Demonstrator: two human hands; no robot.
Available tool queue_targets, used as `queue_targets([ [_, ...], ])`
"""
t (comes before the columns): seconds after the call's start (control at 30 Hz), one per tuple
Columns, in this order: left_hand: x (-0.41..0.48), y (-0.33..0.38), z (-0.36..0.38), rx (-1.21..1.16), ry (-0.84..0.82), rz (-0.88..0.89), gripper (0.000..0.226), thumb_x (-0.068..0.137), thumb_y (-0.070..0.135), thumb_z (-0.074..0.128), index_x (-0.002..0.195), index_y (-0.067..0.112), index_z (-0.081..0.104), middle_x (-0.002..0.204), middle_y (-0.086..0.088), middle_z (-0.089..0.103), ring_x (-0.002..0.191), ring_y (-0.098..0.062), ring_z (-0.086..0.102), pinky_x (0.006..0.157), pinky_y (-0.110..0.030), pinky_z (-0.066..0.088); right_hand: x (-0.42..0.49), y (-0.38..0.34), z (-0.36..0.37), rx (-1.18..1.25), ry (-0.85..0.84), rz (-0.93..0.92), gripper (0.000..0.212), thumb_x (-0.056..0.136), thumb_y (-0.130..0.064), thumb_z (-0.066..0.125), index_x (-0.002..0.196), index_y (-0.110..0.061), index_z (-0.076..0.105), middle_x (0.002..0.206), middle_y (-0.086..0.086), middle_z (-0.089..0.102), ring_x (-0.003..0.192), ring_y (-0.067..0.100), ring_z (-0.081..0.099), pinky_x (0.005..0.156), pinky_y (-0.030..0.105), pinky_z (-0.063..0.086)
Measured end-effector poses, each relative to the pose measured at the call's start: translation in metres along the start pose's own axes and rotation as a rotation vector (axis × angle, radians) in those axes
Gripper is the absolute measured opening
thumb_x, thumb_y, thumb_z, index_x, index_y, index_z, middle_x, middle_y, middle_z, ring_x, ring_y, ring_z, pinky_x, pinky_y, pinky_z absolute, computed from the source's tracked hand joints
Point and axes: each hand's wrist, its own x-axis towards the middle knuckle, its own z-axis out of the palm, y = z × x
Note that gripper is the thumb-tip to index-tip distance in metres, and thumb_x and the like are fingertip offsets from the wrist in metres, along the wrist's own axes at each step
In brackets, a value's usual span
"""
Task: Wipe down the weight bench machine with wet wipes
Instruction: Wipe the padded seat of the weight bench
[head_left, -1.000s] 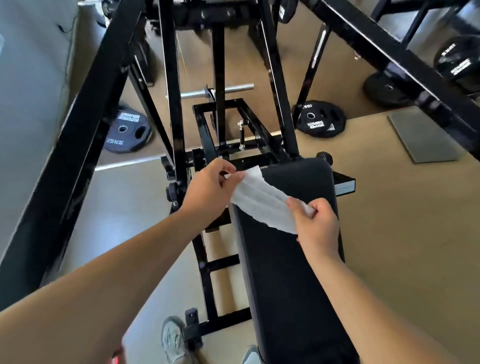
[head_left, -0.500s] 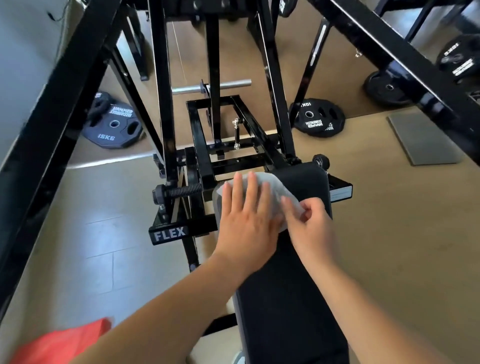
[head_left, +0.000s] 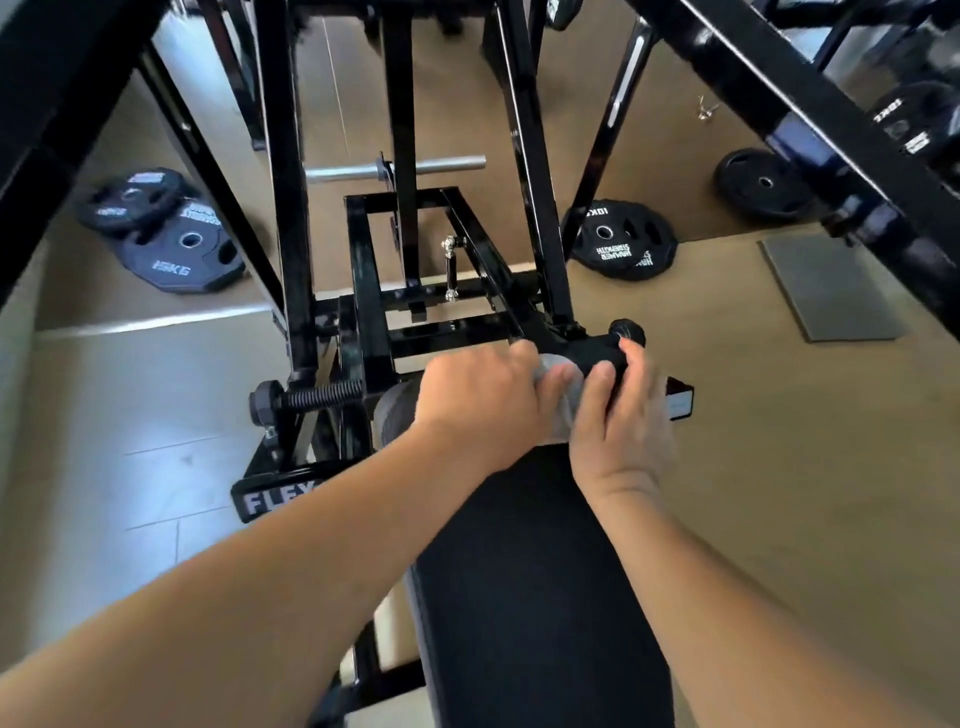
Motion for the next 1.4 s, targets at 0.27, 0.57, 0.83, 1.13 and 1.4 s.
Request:
queue_targets([
  [0.27,-0.089,-0.092,0.040,-0.004,0.216,0.255,0.065,0.110,0.042,0.039,0.157,-0.002,0.031,0.154,-0.023,0.041,0.144,-0.038,0.039,0.122,-0.051,0.030,-0.004,-0.004,-0.003,-0.018,-0.019,0.040,0.066,0.098,-0.060,0.022,0.145,-0.020,0.046,0.137,0.006,0.053,0.106,0.034,0.062,0.069,0.035,0.036],
  [0.57,-0.034,-0.026,0.001,0.208,0.008,0.025,0.066,0.103,0.062,0.012,0.128,0.010,0.046,0.110,-0.010,0.060,0.096,-0.030,0.059,0.077,-0.042,0.044,-0.006,-0.002,0.001,-0.004,0.016,0.016,0.059,0.102,-0.053,0.024,0.143,-0.017,0.048,0.129,0.010,0.056,0.099,0.037,0.062,0.064,0.034,0.034],
  [0.83,-0.090,-0.076,0.034,0.131,0.185,0.270,0.069,0.109,0.046,0.037,0.158,-0.002,0.028,0.158,-0.024,0.036,0.149,-0.040,0.033,0.120,-0.054,0.031,-0.006,-0.001,-0.003,-0.016,-0.006,-0.001,0.059,0.103,-0.051,0.024,0.145,-0.017,0.046,0.130,0.010,0.055,0.101,0.035,0.061,0.065,0.035,0.035],
  [1.13,-0.056,-0.050,0.010,0.241,0.011,0.232,0.083,0.103,0.065,0.024,0.155,0.000,0.027,0.144,-0.022,0.049,0.131,-0.041,0.049,0.110,-0.056,0.039,-0.005,-0.001,-0.002,-0.013,0.018,-0.011,0.059,0.104,-0.049,0.025,0.143,-0.013,0.049,0.127,0.012,0.058,0.096,0.033,0.061,0.064,0.032,0.036],
  [1.4,-0.060,-0.053,0.017,0.153,0.029,0.278,0.079,0.106,0.062,0.018,0.160,0.004,0.022,0.151,-0.018,0.043,0.135,-0.037,0.044,0.117,-0.052,0.030,-0.005,-0.003,-0.002,-0.040,0.027,0.009,0.058,0.102,-0.049,0.027,0.143,-0.015,0.049,0.128,0.012,0.057,0.098,0.039,0.061,0.065,0.034,0.032],
])
